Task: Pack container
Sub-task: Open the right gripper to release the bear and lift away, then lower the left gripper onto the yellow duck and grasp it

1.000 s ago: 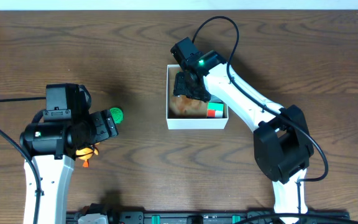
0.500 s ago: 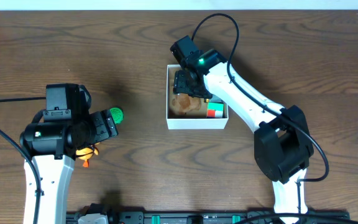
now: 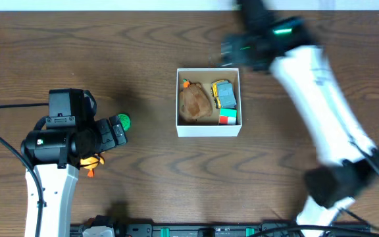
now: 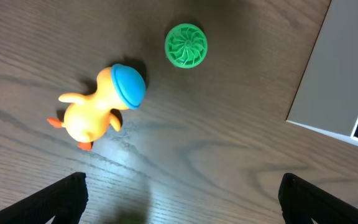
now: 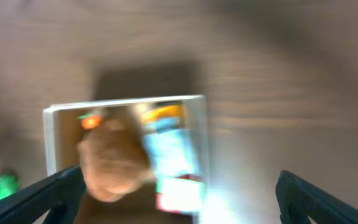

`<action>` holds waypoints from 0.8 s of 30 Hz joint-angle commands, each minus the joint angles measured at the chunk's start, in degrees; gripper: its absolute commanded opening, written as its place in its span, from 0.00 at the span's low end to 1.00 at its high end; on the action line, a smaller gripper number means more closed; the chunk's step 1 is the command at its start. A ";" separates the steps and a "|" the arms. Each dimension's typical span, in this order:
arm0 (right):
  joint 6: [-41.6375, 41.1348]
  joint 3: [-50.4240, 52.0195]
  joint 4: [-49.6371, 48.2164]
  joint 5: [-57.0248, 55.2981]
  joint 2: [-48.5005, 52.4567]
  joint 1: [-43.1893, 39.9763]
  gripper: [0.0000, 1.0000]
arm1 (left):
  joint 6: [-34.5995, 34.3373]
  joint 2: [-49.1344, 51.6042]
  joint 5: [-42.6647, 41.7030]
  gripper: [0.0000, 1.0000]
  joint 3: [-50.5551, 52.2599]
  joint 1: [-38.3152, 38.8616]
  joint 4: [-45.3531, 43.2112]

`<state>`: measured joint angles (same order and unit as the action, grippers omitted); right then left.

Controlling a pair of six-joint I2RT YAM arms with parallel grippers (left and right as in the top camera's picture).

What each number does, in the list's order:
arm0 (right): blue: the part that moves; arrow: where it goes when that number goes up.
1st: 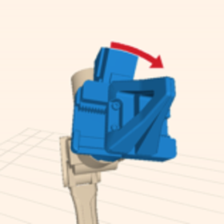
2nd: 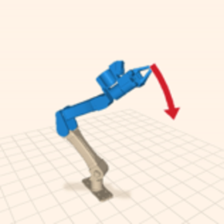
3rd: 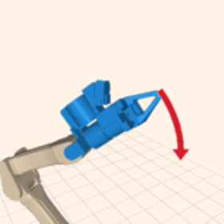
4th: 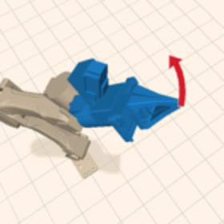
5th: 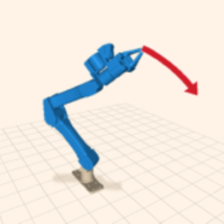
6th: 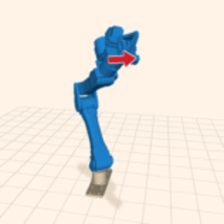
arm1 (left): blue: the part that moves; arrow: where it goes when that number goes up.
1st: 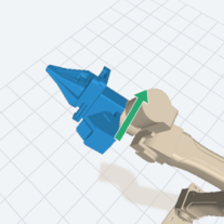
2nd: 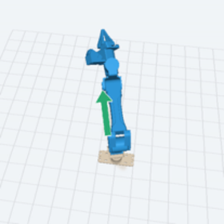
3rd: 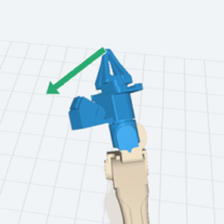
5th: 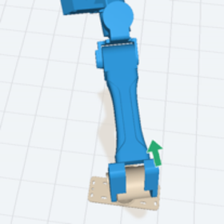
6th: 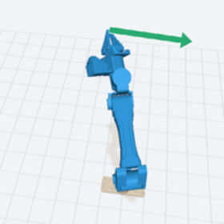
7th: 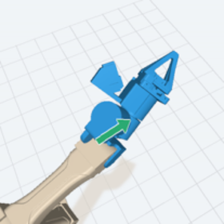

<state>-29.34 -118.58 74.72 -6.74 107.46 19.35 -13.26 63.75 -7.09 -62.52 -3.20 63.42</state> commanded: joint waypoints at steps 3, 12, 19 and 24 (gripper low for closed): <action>2.29 -0.57 9.22 -1.84 -4.09 -12.76 0.99 | 0.48 1.33 2.67 0.98 -1.11 -5.60 1.44; 5.88 5.95 9.84 0.22 -3.96 -25.09 0.99 | 3.10 12.79 4.92 0.98 -1.01 -15.63 -4.02; 5.86 16.26 3.52 0.39 -3.96 -26.08 0.99 | 5.97 24.06 5.22 0.96 -0.90 -14.69 -8.37; 5.86 22.88 -1.16 1.75 -3.96 -26.03 0.99 | 7.28 29.79 5.84 0.94 -0.81 -12.09 -10.49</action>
<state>-24.32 -98.00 74.61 -5.93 102.76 -6.57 -7.94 91.72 -2.57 -62.52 -16.73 53.25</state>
